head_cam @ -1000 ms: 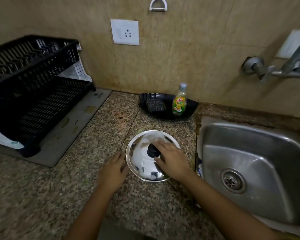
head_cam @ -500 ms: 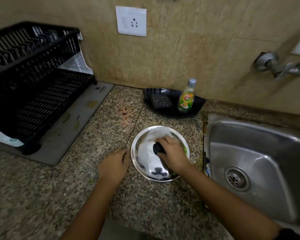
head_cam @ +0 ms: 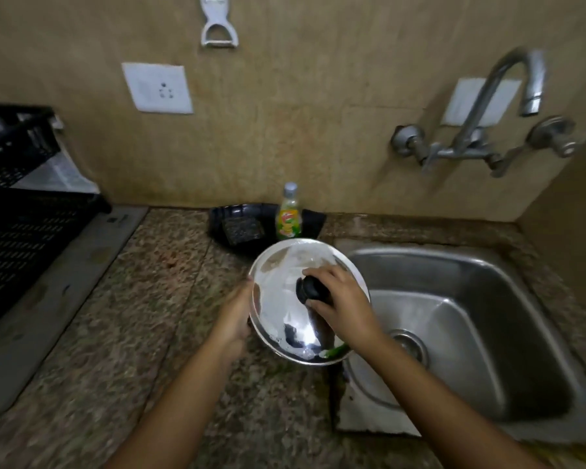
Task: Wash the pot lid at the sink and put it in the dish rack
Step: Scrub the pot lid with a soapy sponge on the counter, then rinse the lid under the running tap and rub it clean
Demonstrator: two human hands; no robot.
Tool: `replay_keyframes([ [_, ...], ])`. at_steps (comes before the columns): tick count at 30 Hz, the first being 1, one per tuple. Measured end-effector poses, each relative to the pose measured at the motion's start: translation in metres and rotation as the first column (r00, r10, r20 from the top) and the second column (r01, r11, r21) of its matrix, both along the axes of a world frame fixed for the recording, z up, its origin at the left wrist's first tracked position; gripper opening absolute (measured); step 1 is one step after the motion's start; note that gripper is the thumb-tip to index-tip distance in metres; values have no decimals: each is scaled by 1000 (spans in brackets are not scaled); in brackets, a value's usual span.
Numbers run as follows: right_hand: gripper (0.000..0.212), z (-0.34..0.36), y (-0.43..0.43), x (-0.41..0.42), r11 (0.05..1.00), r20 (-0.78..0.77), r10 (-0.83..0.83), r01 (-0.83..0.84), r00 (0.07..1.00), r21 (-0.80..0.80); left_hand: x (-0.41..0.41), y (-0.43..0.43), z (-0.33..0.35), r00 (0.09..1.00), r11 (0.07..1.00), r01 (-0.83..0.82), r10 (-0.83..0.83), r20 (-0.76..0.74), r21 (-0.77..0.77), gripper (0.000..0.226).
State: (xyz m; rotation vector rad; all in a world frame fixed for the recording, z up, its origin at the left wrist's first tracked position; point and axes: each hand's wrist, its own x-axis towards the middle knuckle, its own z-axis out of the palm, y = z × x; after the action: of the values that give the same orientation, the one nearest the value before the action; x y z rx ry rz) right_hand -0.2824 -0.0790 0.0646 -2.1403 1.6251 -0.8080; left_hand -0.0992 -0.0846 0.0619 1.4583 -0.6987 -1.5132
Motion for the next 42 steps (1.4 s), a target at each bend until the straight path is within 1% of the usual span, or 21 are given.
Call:
replay_keyframes([
  [2,49,2,2,-34,999,-2,-53,53,999,4,-39,-9,0,999,1000,3,-3,-32,8,34],
  [5,47,7,6,-84,995,15,-92,91,996,41,-100,-17,2,994,996,-82,84,-71,27,36],
  [6,45,11,7,-102,993,44,-105,102,994,52,-120,-20,1,991,994,-101,103,-81,29,37],
  [8,36,20,9,-140,986,183,-161,152,970,62,-156,-25,3,989,992,-121,124,-83,39,39],
  [11,24,34,6,-201,950,349,-298,311,889,20,-199,-36,5,985,988,-151,153,-76,35,38],
  [13,16,40,2,-238,922,456,-377,376,806,97,-222,-43,7,982,983,-180,181,-50,33,39],
  [15,16,41,-8,-267,890,535,-448,410,716,197,-239,-47,11,980,980,-197,197,-10,11,43],
  [18,26,40,-33,-300,854,575,-512,451,637,261,-262,-50,18,968,968,-250,250,21,11,53],
  [21,35,52,-62,-310,839,628,-526,470,573,274,-280,-48,27,963,964,-267,267,24,0,54],
  [24,48,76,-92,-307,861,686,-470,457,555,221,-291,-47,37,962,962,-271,272,25,-21,52],
  [26,52,89,-108,-302,867,702,-443,465,558,178,-292,-50,40,962,963,-266,267,48,-40,51],
  [27,49,94,-115,-300,868,702,-434,470,565,159,-292,-52,41,961,963,-266,269,64,-53,49],
  [30,28,101,-135,-294,859,680,-428,502,596,101,-291,-57,41,965,964,-252,257,57,-85,43],
  [32,26,104,-143,-292,840,657,-460,533,597,103,-291,-59,40,964,962,-251,258,59,-103,41],
  [35,30,104,-150,-290,817,625,-505,564,595,123,-289,-59,39,964,962,-255,261,53,-102,41],
  [36,32,104,-151,-289,810,630,-513,571,583,132,-288,-60,38,965,963,-250,256,51,-101,41],
  [40,37,101,-153,-288,790,708,-521,583,477,188,-287,-62,36,966,963,-246,253,57,-106,41],
  [42,38,101,-152,-289,794,733,-510,574,449,201,-286,-66,34,964,963,-248,256,68,-105,44],
])
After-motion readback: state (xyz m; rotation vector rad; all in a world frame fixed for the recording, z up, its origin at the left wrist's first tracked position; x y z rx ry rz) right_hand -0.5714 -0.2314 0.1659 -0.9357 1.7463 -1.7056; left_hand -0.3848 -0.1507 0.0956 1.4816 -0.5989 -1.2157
